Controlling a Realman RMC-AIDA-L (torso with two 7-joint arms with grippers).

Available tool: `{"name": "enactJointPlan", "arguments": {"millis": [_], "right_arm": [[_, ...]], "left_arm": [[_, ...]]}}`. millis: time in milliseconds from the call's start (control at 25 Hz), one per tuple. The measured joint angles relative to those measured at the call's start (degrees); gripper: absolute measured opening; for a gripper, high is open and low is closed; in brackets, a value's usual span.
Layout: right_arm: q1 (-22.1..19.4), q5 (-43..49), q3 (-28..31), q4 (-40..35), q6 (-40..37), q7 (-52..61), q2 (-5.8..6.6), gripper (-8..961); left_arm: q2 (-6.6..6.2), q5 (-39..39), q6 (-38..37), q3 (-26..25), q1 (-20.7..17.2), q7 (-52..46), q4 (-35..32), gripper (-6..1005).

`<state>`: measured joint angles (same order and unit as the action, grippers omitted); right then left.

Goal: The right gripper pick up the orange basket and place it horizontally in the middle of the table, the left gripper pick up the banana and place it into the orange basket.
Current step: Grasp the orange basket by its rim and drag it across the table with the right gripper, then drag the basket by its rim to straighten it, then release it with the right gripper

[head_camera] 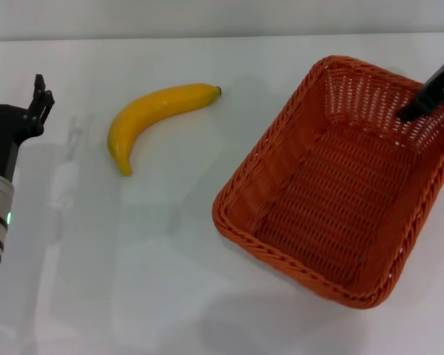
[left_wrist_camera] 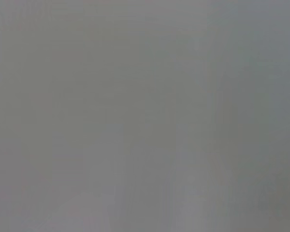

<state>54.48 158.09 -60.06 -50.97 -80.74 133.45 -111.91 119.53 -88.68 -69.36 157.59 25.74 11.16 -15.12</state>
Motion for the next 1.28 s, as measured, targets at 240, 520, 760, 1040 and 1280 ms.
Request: {"name": "enactJointPlan", "arguments": {"millis": [240,520,760,1040,1280], "right_arm": [[0.53,-0.47,5.4,0.23,-5.46,-0.29,1.63,282],[1.71,-5.48,9.76,4.57,-9.87,-0.4,5.21,202],[1.32,-10.25,15.03,7.83,-13.1,-0.45,7.84,163],[-0.73,-13.5,20.95,10.62,-14.87,-0.54,9.51,154],[-4.02,-18.45,22.5,12.95,-14.36,-0.82,11.42,155]], "left_arm": [[0.04,0.0,0.19,0.0,0.75,0.0,0.0,879],[0.04,0.0,0.66,0.0,1.31,0.0,0.07,880],[0.09,0.0,0.66,0.0,1.41,0.0,0.23,880],[0.02,-0.01,0.66,0.0,1.47,0.0,0.35,879],[0.0,0.06,0.65,0.0,1.92,0.0,0.36,880]]}}
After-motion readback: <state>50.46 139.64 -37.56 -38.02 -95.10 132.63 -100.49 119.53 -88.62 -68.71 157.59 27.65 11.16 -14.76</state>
